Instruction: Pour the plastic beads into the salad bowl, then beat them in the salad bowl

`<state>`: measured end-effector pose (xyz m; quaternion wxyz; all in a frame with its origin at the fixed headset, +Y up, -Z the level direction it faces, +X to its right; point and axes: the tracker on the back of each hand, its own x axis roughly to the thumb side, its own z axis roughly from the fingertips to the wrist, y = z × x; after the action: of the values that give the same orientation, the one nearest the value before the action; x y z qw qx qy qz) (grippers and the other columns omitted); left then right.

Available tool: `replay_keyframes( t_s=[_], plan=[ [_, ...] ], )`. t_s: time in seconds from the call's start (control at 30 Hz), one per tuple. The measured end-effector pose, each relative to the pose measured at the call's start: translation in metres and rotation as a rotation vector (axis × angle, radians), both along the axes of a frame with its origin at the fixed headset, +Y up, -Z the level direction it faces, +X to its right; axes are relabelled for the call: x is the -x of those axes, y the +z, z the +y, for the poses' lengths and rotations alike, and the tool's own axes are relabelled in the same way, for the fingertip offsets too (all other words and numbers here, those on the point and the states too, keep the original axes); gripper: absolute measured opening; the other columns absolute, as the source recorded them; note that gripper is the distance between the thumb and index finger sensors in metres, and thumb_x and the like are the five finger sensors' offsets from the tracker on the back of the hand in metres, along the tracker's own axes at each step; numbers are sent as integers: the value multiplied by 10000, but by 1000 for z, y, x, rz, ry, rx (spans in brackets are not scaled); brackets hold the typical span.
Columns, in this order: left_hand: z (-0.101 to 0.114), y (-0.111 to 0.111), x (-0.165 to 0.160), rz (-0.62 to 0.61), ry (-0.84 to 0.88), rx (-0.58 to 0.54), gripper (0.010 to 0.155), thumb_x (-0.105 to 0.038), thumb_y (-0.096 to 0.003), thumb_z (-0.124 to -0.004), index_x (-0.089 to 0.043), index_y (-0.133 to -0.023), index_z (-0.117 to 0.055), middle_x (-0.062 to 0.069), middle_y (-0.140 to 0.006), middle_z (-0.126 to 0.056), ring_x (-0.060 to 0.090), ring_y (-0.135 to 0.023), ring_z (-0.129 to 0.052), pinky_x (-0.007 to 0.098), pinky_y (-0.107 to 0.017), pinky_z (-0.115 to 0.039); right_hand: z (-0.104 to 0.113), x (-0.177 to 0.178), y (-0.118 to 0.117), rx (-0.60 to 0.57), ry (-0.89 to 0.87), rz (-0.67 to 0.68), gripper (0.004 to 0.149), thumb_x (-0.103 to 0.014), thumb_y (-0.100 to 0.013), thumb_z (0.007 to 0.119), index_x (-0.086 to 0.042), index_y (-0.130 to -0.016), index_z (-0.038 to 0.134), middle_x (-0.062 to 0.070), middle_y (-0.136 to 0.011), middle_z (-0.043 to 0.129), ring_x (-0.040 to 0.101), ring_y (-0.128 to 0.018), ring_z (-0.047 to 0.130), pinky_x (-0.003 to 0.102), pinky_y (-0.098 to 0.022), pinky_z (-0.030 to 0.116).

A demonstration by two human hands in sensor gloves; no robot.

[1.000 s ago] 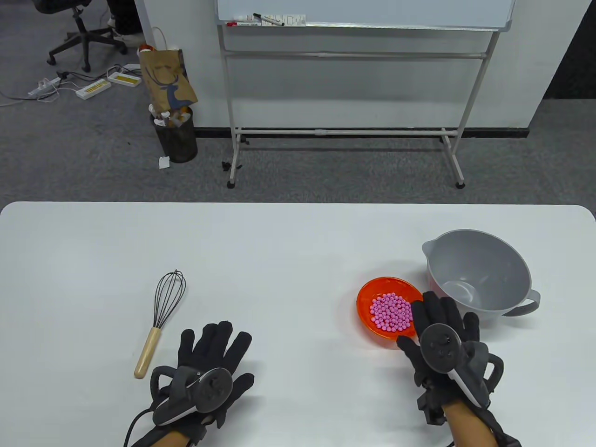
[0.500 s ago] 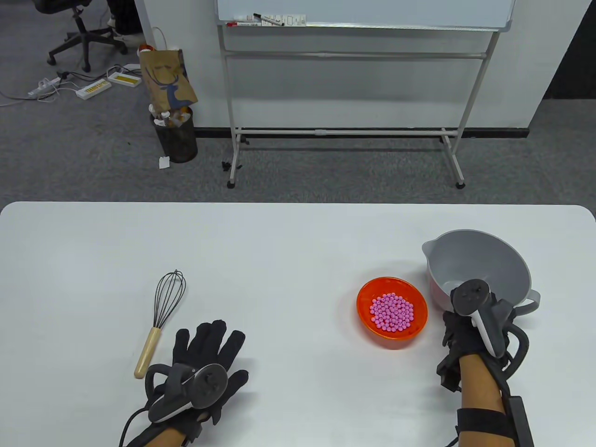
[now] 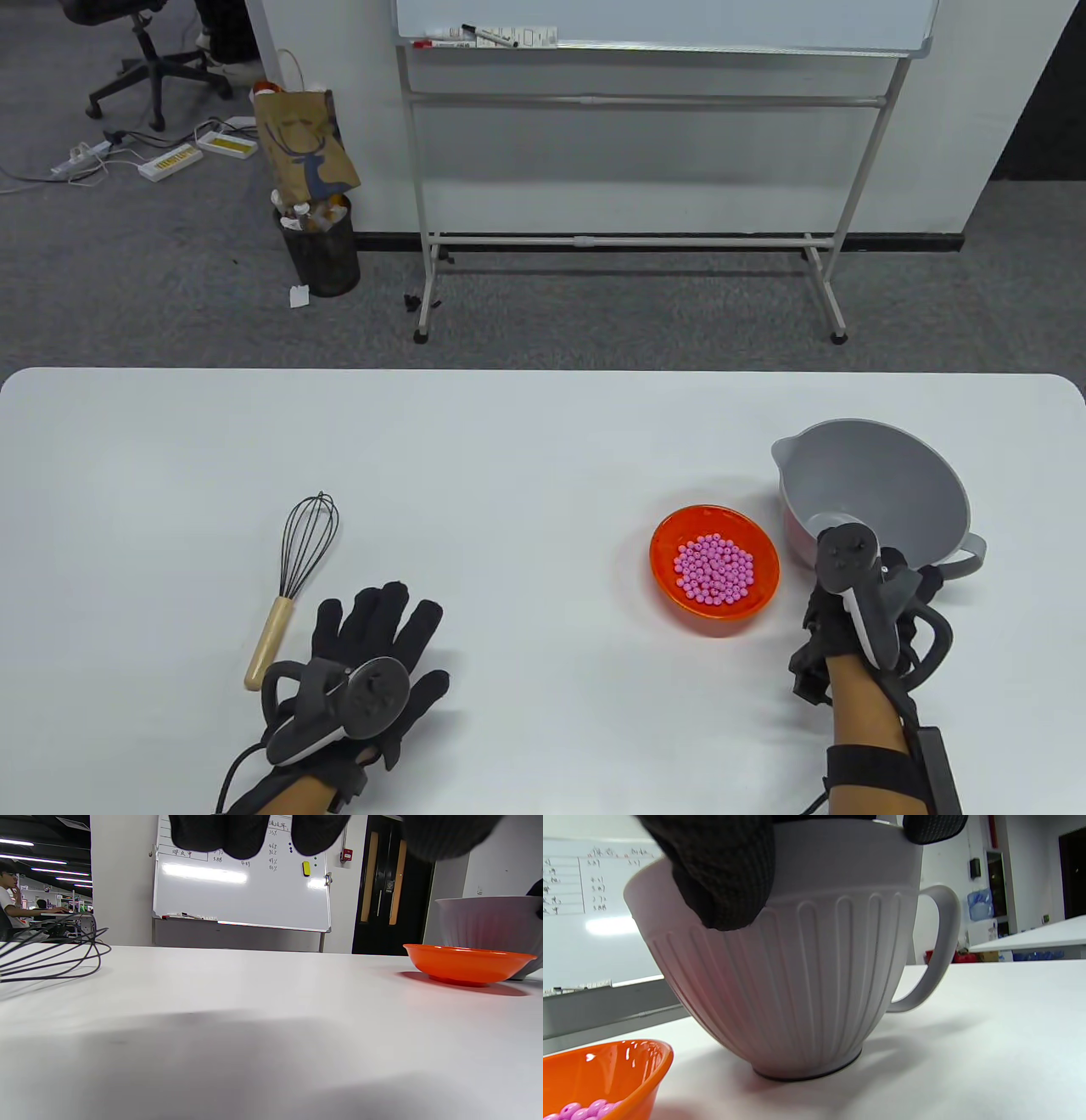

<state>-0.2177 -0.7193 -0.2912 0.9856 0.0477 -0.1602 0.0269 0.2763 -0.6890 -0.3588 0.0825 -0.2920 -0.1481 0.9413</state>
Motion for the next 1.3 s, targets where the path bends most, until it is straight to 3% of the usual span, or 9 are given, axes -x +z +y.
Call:
replay_keyframes(
  t_s=[0.23, 0.37, 0.5, 0.73, 0.9, 1.3],
  plan=[
    [2, 0, 6, 20, 12, -11, 738, -676, -466, -653, -349, -1102, -470, 121, -1222, -436, 406, -1120, -511, 692, -746, -328, 32, 14, 31, -140, 42, 79, 442, -307, -425, 899, -332, -862, 839, -74, -880, 890, 196, -899, 868, 674, -780, 448],
    [1, -1, 7, 32, 13, -9, 738, -675, -466, -654, -348, -1102, -473, 124, -1221, -439, 407, -1119, -514, 691, -747, -331, 53, 46, 55, -197, 90, 270, 442, -313, -420, 899, -331, -858, 844, -71, -872, 900, 201, -885, 883, 679, -764, 472],
    [-1, -3, 10, 49, 12, 6, 738, -674, -465, -656, -349, -1101, -473, 127, -1221, -439, 408, -1119, -514, 690, -747, -334, 60, 90, 78, -224, 101, 471, 443, -325, -417, 896, -328, -858, 847, -72, -863, 910, 202, -868, 903, 684, -747, 503],
    [-4, -7, 19, 84, 24, 22, 737, -674, -465, -657, -348, -1101, -476, 128, -1219, -442, 410, -1117, -516, 689, -747, -335, 33, 179, 111, -185, 172, 802, 446, -346, -414, 888, -342, -857, 844, -84, -857, 917, 182, -857, 922, 678, -733, 542],
    [-5, -7, 21, 89, 21, 31, 738, -673, -465, -657, -345, -1101, -477, 129, -1219, -442, 409, -1117, -517, 690, -746, -335, 3, 212, 121, -147, 205, 912, 443, -348, -412, 888, -344, -853, 846, -85, -850, 920, 179, -852, 925, 676, -728, 552],
    [-7, -6, 17, 67, 23, 29, 738, -673, -466, -658, -346, -1102, -478, 129, -1221, -439, 411, -1118, -513, 690, -747, -332, -8, 212, 117, -90, 139, 927, 466, -362, -431, 866, -348, -892, 802, -85, -889, 888, 206, -905, 882, 675, -737, 525]
  ],
)
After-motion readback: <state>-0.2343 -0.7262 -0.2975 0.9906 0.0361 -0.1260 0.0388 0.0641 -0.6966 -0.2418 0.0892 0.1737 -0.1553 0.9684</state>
